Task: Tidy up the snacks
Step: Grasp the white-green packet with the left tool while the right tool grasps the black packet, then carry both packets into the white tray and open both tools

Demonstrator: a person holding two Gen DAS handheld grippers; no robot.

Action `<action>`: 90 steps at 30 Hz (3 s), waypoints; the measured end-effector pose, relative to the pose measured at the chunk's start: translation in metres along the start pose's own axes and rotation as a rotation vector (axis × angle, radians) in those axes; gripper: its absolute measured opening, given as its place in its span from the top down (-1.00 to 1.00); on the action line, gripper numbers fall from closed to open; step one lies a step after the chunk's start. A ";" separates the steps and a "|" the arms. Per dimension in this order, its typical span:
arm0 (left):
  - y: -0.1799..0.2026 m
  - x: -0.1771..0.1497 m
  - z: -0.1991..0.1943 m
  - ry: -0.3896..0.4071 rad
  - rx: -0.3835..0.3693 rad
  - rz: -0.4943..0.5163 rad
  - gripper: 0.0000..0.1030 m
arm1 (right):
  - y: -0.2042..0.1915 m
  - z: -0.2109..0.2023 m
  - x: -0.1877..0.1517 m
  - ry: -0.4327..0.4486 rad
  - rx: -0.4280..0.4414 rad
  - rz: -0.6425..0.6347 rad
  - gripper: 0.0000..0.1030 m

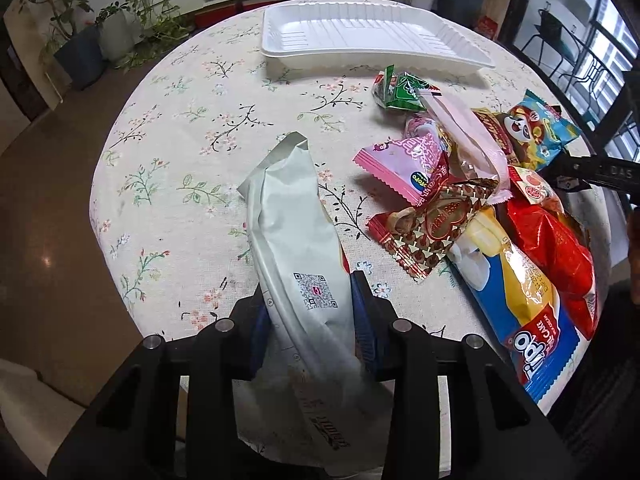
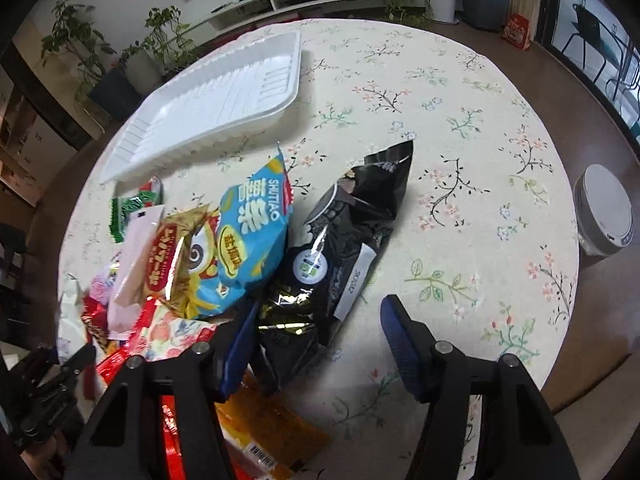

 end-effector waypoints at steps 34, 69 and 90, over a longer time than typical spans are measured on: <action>-0.022 -0.004 -0.007 0.024 -0.165 -0.147 0.60 | 0.046 -0.025 -0.002 0.163 0.032 0.075 0.56; -0.049 0.132 -0.088 0.274 -0.206 -0.078 0.63 | 0.038 -0.096 0.072 0.335 0.175 0.039 0.56; -0.004 0.308 0.038 0.099 -0.155 0.016 0.62 | -0.081 0.016 0.183 0.097 0.164 -0.180 0.55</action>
Point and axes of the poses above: each gripper's, at about its wrist camera, not at the fingertips, and z roughly the way its jaws point, y to its right, x to its top, the point moved 3 cm from there along z, roughly the way its jaws point, and after that the axes turned 9 degrees about -y, right-handed, at the moved point
